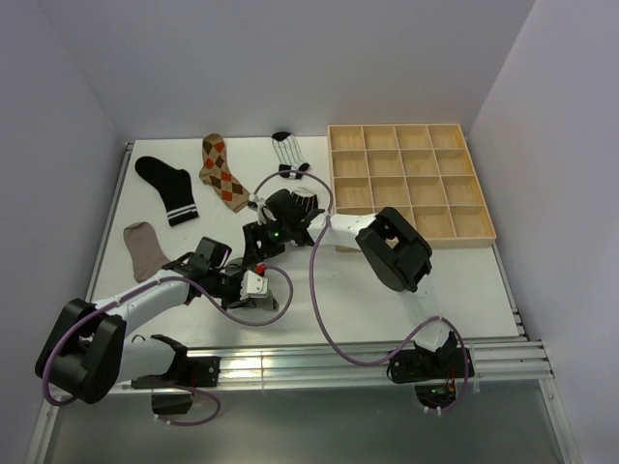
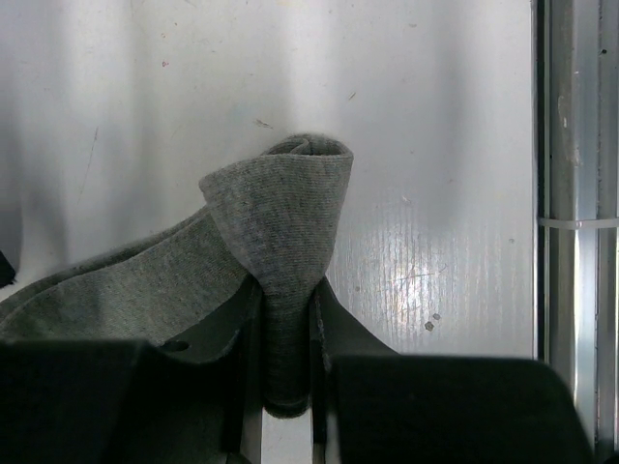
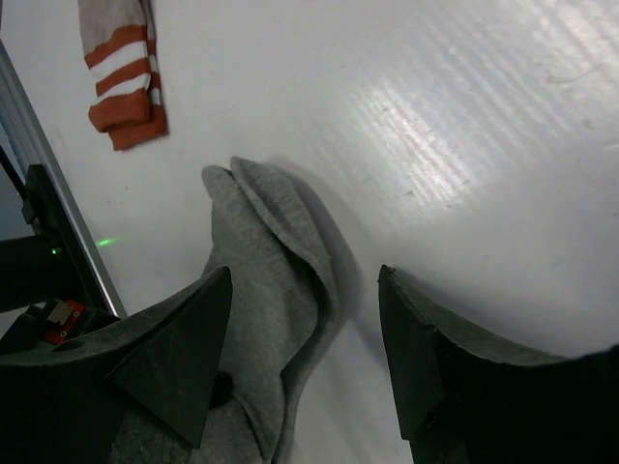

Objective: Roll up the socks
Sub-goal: Roll the sock at the center of the board.

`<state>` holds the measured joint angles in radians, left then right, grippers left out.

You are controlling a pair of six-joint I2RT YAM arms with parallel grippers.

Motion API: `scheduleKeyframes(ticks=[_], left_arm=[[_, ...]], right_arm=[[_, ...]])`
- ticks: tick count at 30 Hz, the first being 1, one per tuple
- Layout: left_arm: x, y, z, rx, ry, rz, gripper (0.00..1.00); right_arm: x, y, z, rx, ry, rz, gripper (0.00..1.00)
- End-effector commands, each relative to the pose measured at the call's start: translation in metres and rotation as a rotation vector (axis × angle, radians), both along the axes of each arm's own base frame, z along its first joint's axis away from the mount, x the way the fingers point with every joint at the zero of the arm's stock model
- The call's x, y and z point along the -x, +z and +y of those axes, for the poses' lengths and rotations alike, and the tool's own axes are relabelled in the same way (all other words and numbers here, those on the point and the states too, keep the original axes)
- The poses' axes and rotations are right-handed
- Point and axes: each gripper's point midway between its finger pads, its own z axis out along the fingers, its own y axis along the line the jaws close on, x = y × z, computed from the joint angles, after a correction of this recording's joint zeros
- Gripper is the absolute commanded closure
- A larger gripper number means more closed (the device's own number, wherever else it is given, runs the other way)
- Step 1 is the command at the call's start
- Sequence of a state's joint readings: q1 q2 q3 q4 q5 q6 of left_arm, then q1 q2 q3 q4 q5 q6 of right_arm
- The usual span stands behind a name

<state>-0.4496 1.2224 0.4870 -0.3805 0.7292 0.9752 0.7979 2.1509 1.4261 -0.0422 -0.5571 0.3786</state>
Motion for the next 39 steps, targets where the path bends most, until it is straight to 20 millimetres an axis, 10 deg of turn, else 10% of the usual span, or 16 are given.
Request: scheduleKeyframes(ticks=[1, 7, 14, 39], left_arm=[[-0.001, 0.008, -0.007, 0.025, -0.035, -0.004, 1.00], [0.001, 0.007, -0.008, 0.020, -0.036, -0.001, 1.00], [0.002, 0.010, -0.010, 0.024, -0.034, -0.002, 1.00], [0.008, 0.010, -0.017, -0.047, -0.119, 0.234, 1.00]], right_arm=[[0.013, -0.023, 0.000, 0.047, 0.046, 0.025, 0.30], [0.013, -0.036, 0.000, 0.103, 0.038, 0.021, 0.38], [0.013, -0.051, -0.015, 0.164, -0.024, 0.020, 0.81], [-0.036, -0.033, -0.098, 0.346, -0.337, -0.093, 0.84]])
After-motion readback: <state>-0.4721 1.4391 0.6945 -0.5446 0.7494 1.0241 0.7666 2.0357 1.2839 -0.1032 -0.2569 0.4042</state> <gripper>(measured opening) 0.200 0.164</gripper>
